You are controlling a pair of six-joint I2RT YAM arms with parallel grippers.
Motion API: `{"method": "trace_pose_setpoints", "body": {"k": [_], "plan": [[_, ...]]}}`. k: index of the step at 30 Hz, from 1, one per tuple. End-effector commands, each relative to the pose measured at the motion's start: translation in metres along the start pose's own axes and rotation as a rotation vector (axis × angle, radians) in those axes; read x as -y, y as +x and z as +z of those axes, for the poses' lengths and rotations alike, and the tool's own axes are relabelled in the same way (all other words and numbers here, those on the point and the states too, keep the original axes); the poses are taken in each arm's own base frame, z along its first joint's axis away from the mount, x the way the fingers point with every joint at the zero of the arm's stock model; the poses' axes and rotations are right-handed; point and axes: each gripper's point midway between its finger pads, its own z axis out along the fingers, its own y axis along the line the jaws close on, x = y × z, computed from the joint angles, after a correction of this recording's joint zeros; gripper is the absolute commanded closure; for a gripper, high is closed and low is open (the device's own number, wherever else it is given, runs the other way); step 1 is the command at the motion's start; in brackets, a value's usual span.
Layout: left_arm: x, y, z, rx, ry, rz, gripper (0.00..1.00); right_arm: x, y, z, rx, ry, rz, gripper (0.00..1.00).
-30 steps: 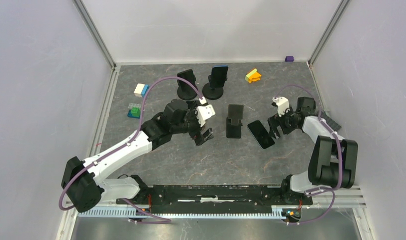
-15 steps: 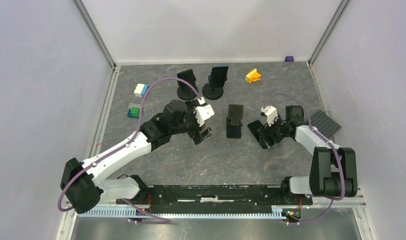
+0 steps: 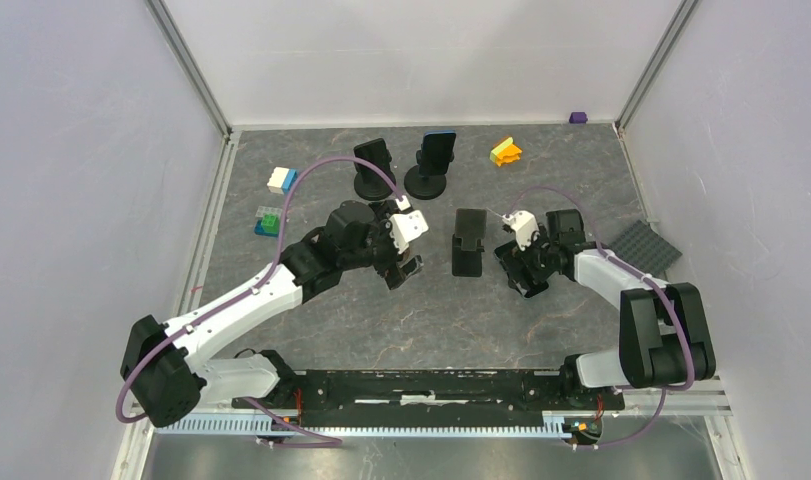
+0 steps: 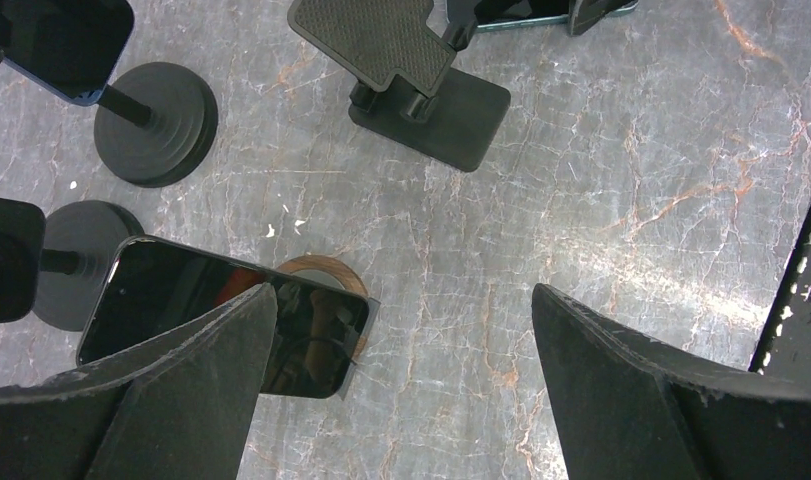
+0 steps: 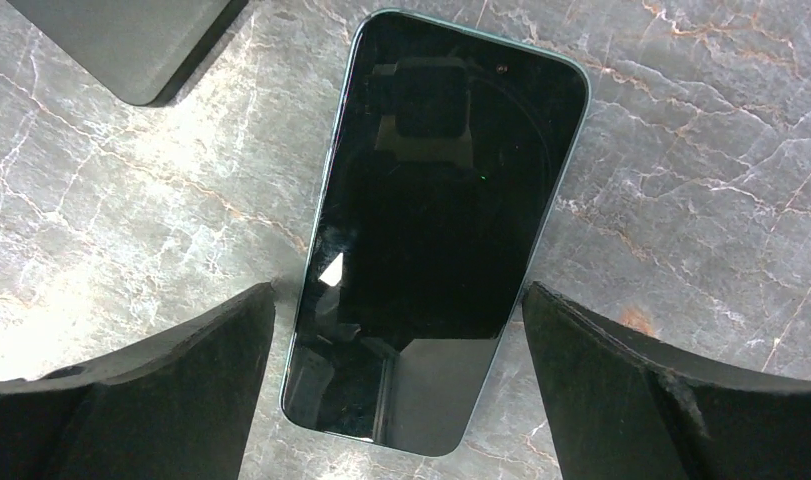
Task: Place the phone on the phone stand
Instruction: Pick up the phone at the center of the board.
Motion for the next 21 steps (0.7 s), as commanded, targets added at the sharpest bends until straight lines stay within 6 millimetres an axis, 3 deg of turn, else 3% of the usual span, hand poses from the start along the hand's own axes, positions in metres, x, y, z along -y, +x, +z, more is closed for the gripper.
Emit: {"method": "trace_pose_setpoints", "body": {"k": [1,13,21], "plan": [[-0.004,-0.010,-0.005,0.044,-0.017,0.046,0.00,0.005,0.010,0.004,-0.048,0.042,0.018,0.03],[-0.005,-0.012,-0.005,0.048,-0.019,0.051,0.00,0.009,0.042,0.002,-0.173,0.102,-0.002,0.16],[-0.004,-0.012,-0.002,0.049,-0.008,0.046,0.00,0.018,0.032,-0.005,-0.151,0.126,-0.060,0.32]]}}
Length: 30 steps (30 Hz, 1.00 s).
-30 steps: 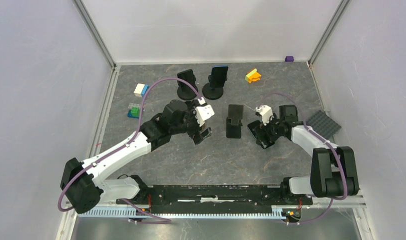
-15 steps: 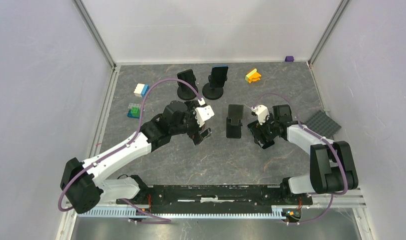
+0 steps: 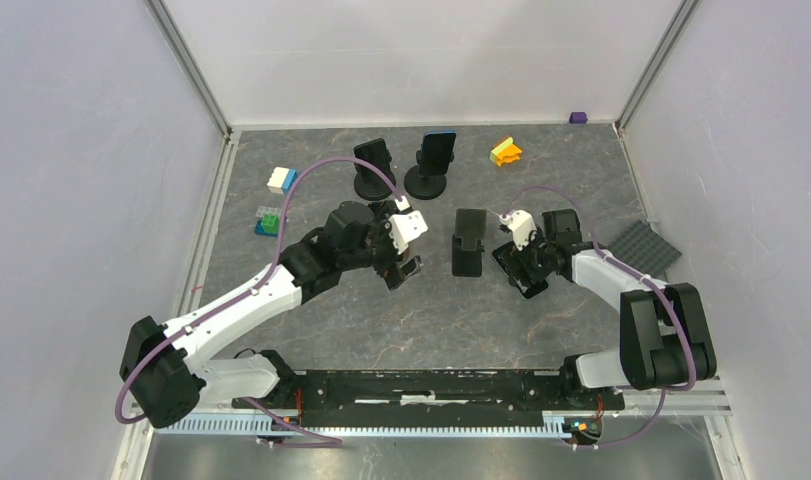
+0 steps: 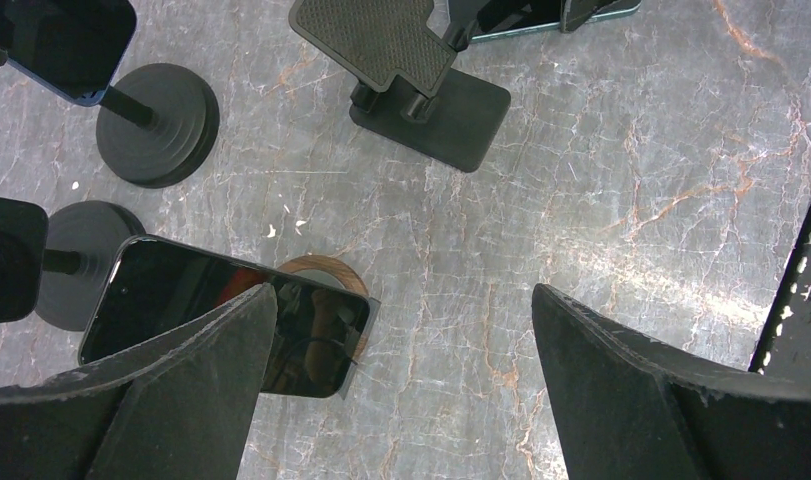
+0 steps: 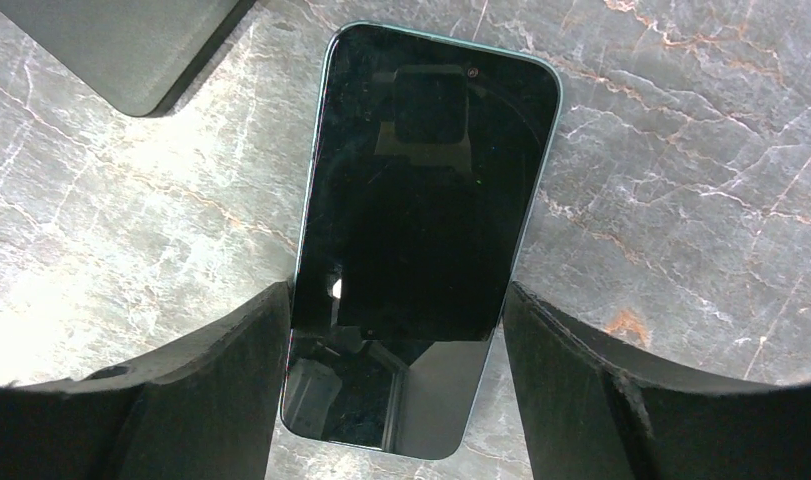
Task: Place the phone on the phone stand
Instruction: Pick up the phone at the center of the board.
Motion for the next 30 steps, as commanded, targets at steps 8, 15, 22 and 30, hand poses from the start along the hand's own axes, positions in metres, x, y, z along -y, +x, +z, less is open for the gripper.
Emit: {"method": "trace_pose_setpoints", "body": {"k": [8,15,22,30], "plan": [[0.001,-0.019,0.009,0.054,0.039,0.023,0.00,0.017,0.012,-0.017,-0.037,0.053,-0.104,0.40],[0.008,-0.025,0.019,0.058,0.095,-0.012,0.00,0.009,0.016,-0.015,-0.026,-0.012,-0.088,0.40],[0.010,-0.028,0.024,0.064,0.118,-0.019,0.00,0.002,0.011,-0.019,0.034,-0.116,-0.060,0.40],[0.013,-0.028,0.026,0.069,0.129,-0.030,0.00,0.000,0.012,-0.025,0.069,-0.151,-0.069,0.41]]}}
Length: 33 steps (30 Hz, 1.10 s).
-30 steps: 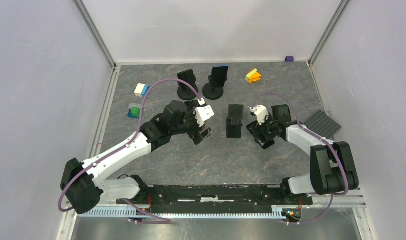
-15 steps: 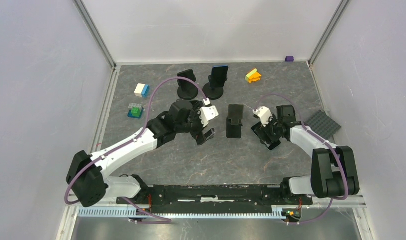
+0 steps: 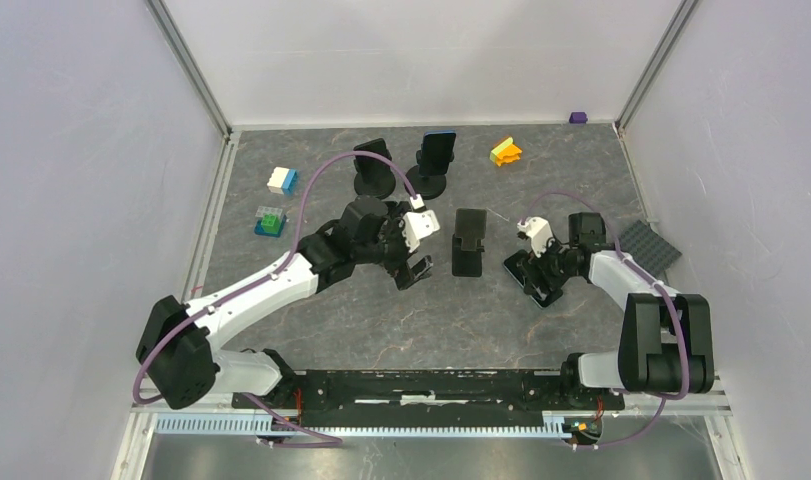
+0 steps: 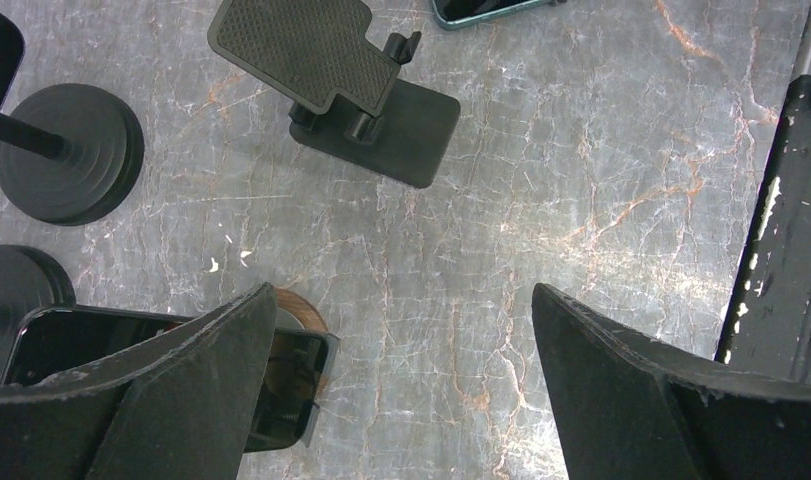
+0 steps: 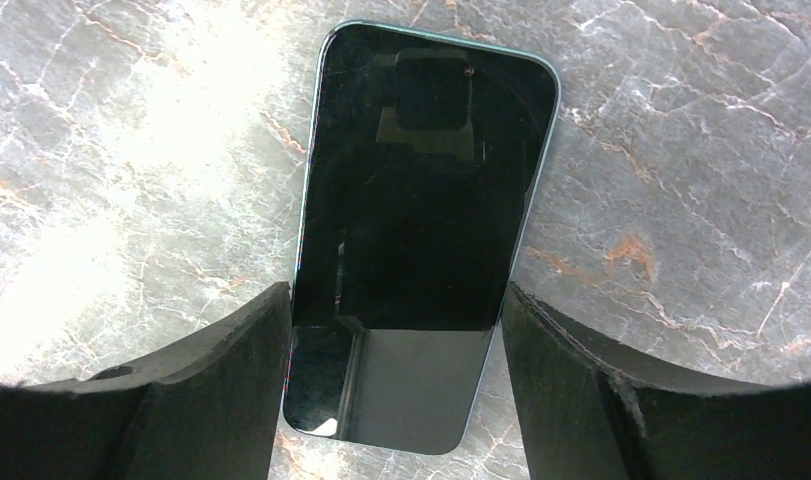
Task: Place the phone on the phone stand
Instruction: Pick up the phone at the center of the board.
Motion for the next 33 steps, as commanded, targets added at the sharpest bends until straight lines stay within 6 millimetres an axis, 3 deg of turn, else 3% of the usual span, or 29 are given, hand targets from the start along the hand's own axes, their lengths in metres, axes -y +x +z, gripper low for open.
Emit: {"method": "trace_pose_setpoints", "body": {"k": [1,8,19,33], "plan": [[-0.001,-0.030,0.000,0.089,0.014,-0.007,0.00,-0.007,-0.015,-0.005,0.064,-0.049,-0.047,0.41],[0.015,-0.032,0.011,0.122,0.099,-0.102,0.00,-0.020,-0.021,-0.010,0.118,-0.090,-0.088,0.41],[0.052,-0.015,0.052,0.074,0.240,-0.277,0.00,-0.038,-0.012,-0.009,0.123,-0.156,-0.116,0.42],[0.086,-0.003,0.084,0.051,0.348,-0.777,0.05,-0.088,-0.034,-0.017,0.203,-0.330,-0.320,0.42]]}}
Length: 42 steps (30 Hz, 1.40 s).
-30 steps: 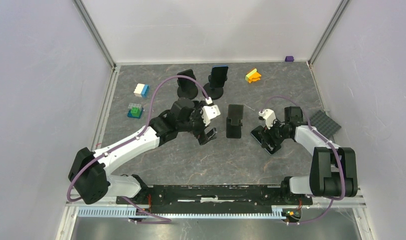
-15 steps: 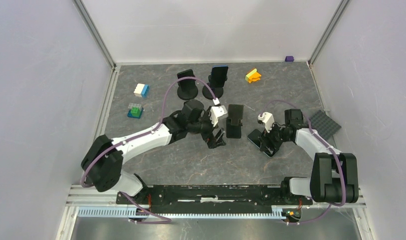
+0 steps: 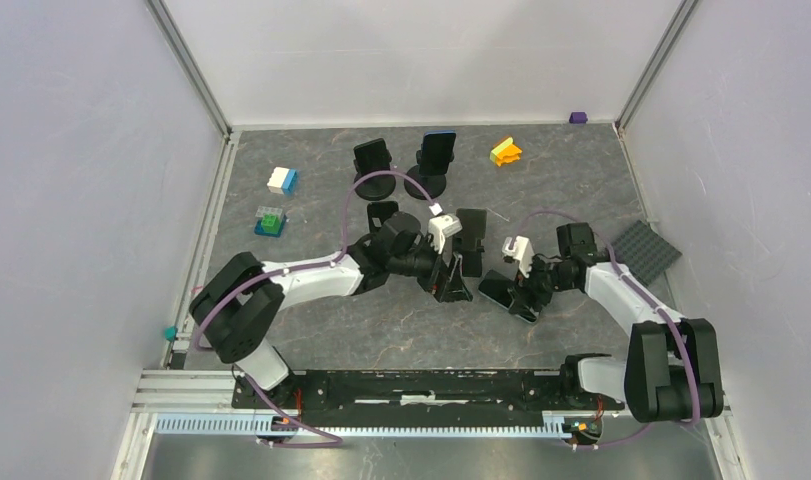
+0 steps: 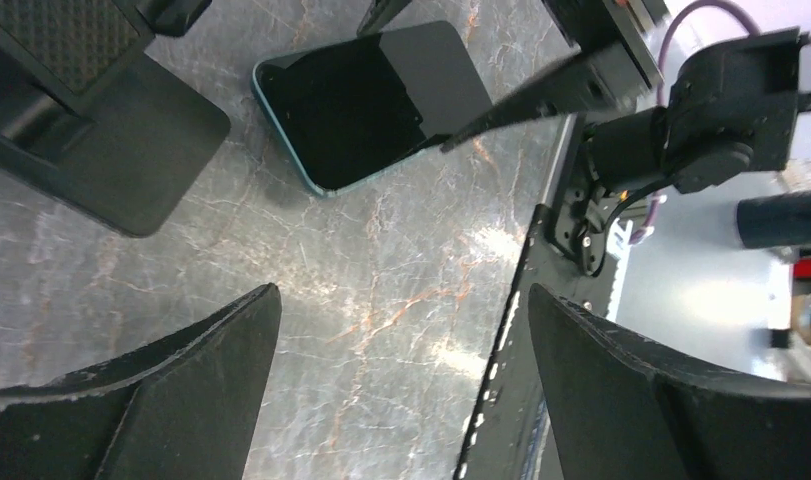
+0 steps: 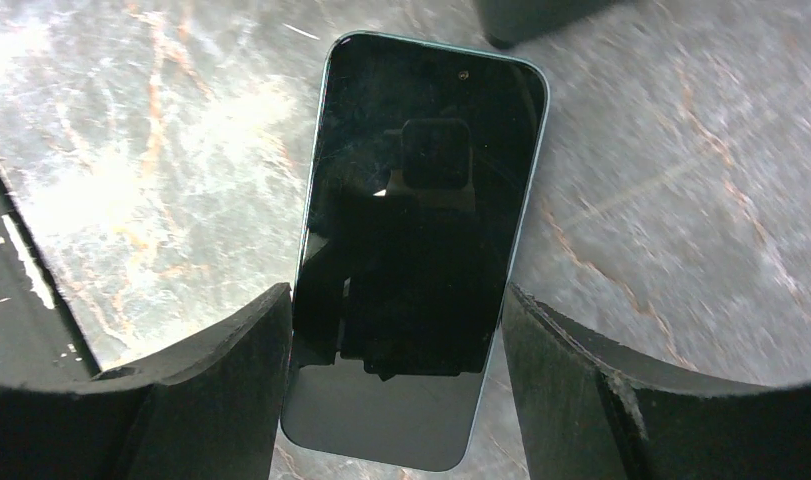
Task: Place the phone on the phone stand
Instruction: Pick up the phone at the center of the board.
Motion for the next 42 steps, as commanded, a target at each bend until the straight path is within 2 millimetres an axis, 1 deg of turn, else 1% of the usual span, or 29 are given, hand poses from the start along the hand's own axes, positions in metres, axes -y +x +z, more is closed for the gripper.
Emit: {"method": "trace_pose_setpoints", "body": {"k": [1,6,9,14,20,25,27,32,35,40,42], "plan": [[0.014,-0.003,0.011,0.037,0.068,-0.207,0.06,-0.015,-0.027,0.002,0.076,-0.074,-0.115,0.43],[0.003,0.017,0.020,0.019,0.050,-0.318,0.09,-0.025,-0.045,0.005,0.115,-0.114,-0.157,0.43],[-0.002,0.025,0.026,-0.001,0.041,-0.379,0.10,-0.030,-0.054,0.005,0.138,-0.130,-0.169,0.43],[-0.002,0.034,0.040,-0.036,0.081,-0.487,0.15,-0.036,-0.060,0.009,0.154,-0.147,-0.174,0.44],[0.002,0.031,0.048,-0.025,0.138,-0.552,0.19,-0.043,-0.062,0.012,0.165,-0.161,-0.178,0.44],[0.010,0.024,0.048,-0.002,0.197,-0.579,0.25,-0.047,-0.066,0.012,0.182,-0.166,-0.181,0.44],[0.014,0.020,0.047,0.011,0.220,-0.585,0.31,-0.048,-0.068,0.012,0.186,-0.167,-0.183,0.44],[0.018,0.015,0.047,0.025,0.244,-0.597,0.39,-0.052,-0.068,0.012,0.189,-0.175,-0.187,0.44],[0.018,0.015,0.047,0.023,0.252,-0.607,0.49,-0.053,-0.069,0.012,0.190,-0.174,-0.190,0.44],[0.018,0.014,0.047,0.024,0.250,-0.605,0.59,-0.054,-0.068,0.012,0.188,-0.173,-0.191,0.43],[0.017,0.015,0.047,0.020,0.242,-0.602,0.65,-0.054,-0.067,0.013,0.187,-0.174,-0.193,0.42]]}}
